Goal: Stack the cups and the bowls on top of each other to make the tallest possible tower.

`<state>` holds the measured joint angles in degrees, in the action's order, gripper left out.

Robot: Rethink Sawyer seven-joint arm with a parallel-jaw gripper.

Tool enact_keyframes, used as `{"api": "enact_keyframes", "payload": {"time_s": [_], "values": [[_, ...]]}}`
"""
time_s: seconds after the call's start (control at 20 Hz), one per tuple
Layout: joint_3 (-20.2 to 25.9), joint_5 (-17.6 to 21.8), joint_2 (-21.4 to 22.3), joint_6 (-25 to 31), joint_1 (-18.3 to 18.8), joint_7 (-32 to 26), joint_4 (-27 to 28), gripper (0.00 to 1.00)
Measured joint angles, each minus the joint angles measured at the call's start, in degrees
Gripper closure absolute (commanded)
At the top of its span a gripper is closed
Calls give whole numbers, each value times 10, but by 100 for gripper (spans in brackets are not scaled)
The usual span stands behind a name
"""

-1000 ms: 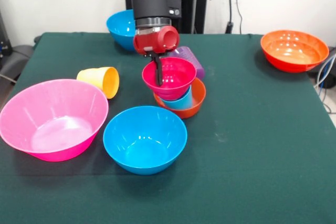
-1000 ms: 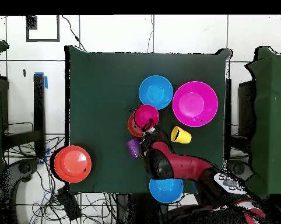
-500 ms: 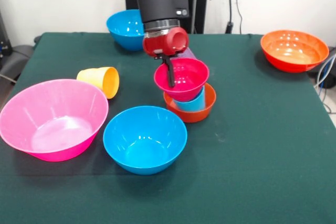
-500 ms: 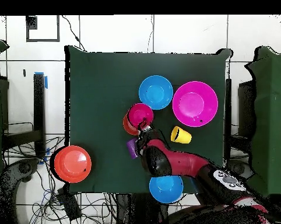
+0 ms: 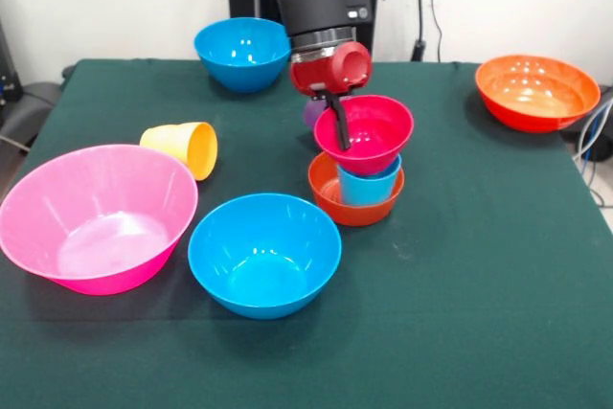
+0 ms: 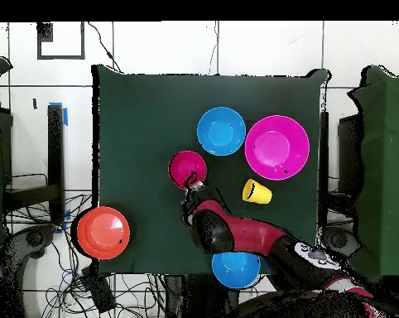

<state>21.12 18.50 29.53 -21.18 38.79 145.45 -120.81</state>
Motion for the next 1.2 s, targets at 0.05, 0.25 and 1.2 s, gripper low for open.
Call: {"api": "enact_keyframes", "payload": {"time_s": [0.05,0.25,1.2], "values": [[5,-7,0,0,-3,0,-6,100],[-2,-12,1,-3,-19,0,-9,100],[-97,-14,15,-45,-110,0,0,100]]}}
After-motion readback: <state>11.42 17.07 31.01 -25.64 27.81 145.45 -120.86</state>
